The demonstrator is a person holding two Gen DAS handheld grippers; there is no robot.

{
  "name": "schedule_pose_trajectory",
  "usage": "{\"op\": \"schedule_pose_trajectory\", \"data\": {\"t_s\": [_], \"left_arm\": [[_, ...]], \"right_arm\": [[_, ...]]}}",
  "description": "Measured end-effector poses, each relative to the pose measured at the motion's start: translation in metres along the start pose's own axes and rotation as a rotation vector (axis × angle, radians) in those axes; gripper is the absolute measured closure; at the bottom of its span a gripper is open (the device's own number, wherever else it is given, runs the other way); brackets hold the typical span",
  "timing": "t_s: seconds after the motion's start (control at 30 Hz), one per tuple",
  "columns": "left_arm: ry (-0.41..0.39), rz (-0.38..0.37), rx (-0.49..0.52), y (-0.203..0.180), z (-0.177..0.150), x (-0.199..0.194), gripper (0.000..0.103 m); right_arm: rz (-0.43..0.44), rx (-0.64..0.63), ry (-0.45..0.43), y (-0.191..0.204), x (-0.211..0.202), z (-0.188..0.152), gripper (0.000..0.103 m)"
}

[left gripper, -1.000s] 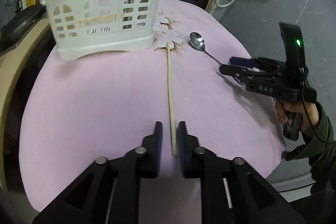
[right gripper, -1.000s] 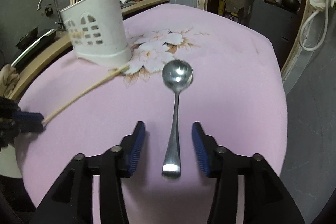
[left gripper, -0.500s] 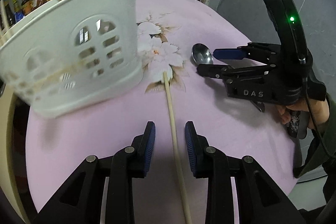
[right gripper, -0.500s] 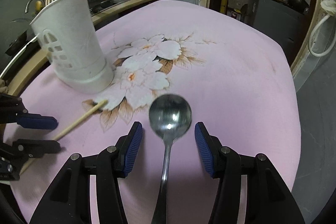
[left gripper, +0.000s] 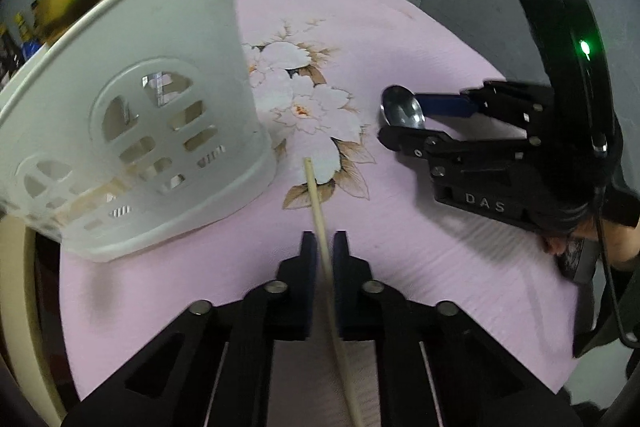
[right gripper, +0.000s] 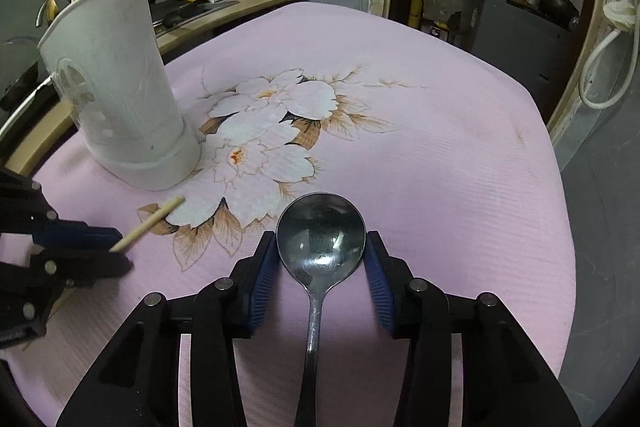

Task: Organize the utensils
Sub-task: 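Lift the spoon with the right gripper while the left gripper carries the chopstick over the caddy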

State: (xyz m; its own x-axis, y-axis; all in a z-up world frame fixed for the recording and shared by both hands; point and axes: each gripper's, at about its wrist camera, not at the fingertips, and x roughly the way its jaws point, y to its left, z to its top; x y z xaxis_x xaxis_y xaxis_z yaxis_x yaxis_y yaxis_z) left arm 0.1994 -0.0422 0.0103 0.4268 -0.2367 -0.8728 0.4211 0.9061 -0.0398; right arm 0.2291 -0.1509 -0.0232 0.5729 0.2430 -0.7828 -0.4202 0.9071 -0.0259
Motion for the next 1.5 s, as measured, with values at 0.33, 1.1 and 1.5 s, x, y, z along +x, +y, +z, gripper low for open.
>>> {"op": "schedule_pose_trajectory", "data": {"t_s": [0.33, 1.1, 1.5], "left_arm": [[-0.221, -0.106, -0.171, 0.017, -0.025, -0.036, 0.101], [-0.751, 0.056, -0.263, 0.017, -0.076, -0.101, 0.101], [-0.855, 0.081, -0.256, 0.029, -0.069, -0.132, 0.101]], "right_arm": [[0.002, -0.012, -0.149, 0.01, -0.037, -0.009, 0.062], [-0.142, -0.09, -0.599, 0.057, -0.121, -0.021, 0.062], [-0.117, -0.101, -0.674, 0.064, -0.146, -0.007, 0.062]]}}
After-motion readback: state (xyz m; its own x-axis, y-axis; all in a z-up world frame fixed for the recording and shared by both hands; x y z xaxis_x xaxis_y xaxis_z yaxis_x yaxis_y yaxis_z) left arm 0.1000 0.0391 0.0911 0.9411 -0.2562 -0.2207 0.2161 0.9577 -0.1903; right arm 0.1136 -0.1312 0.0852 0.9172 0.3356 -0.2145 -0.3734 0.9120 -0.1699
